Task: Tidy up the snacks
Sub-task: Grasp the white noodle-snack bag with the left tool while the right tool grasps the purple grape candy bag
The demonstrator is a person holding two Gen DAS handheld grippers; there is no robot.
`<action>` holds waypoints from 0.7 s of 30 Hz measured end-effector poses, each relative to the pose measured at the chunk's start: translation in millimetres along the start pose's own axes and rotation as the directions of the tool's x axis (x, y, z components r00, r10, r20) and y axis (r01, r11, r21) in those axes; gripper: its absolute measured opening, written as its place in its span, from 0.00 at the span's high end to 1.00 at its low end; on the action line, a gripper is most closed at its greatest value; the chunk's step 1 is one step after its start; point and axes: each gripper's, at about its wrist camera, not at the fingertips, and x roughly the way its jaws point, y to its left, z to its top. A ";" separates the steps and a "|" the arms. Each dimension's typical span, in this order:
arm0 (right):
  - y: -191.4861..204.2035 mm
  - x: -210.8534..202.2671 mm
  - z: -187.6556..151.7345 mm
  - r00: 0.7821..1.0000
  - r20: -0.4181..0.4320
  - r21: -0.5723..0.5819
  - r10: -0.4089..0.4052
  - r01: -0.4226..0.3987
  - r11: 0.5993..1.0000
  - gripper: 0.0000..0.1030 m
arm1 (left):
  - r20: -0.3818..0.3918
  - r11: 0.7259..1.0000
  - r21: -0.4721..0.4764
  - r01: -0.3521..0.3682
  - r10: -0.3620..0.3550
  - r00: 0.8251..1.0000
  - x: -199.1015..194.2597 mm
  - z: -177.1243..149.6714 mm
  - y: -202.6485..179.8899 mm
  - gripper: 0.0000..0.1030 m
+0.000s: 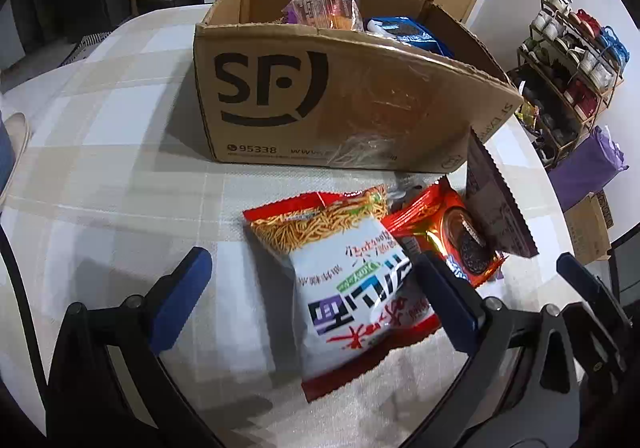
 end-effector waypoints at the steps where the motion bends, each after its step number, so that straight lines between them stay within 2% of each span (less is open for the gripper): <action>1: -0.4 0.2 -0.4 1.000 -0.002 0.002 0.003 -0.003 1.000 0.01 | 0.001 1.000 0.000 0.007 -0.007 1.000 1.9 0.5 0.7 0.01; 4: -4.0 6.2 -0.2 1.000 -0.015 0.015 0.008 -0.008 1.000 0.01 | -0.006 0.998 -0.015 0.061 -0.061 0.998 8.7 2.2 3.6 0.11; 6: -6.4 9.1 -0.6 1.000 -0.024 0.021 0.010 -0.009 1.000 0.01 | -0.028 0.994 -0.029 0.101 -0.102 0.994 14.0 -0.2 6.8 0.35; 8: -8.3 11.3 -1.2 1.000 -0.030 0.025 0.008 -0.007 1.000 0.01 | -0.021 0.992 -0.032 0.124 -0.124 0.992 14.8 -2.1 6.9 0.40; 11: -7.9 13.8 -0.9 0.999 -0.037 0.026 0.011 -0.010 1.000 0.01 | -0.018 0.986 -0.030 0.165 -0.165 0.986 15.9 -1.5 5.5 0.53; 15: -3.6 13.7 -1.5 0.999 -0.040 0.010 0.007 -0.007 1.000 0.01 | -0.004 0.982 -0.021 0.186 -0.186 0.983 16.2 0.9 4.6 0.61; 21: -5.1 20.6 6.1 0.998 -0.061 0.026 -0.017 0.019 0.999 0.01 | -0.004 0.983 -0.024 0.183 -0.183 0.983 5.2 -2.0 6.6 0.63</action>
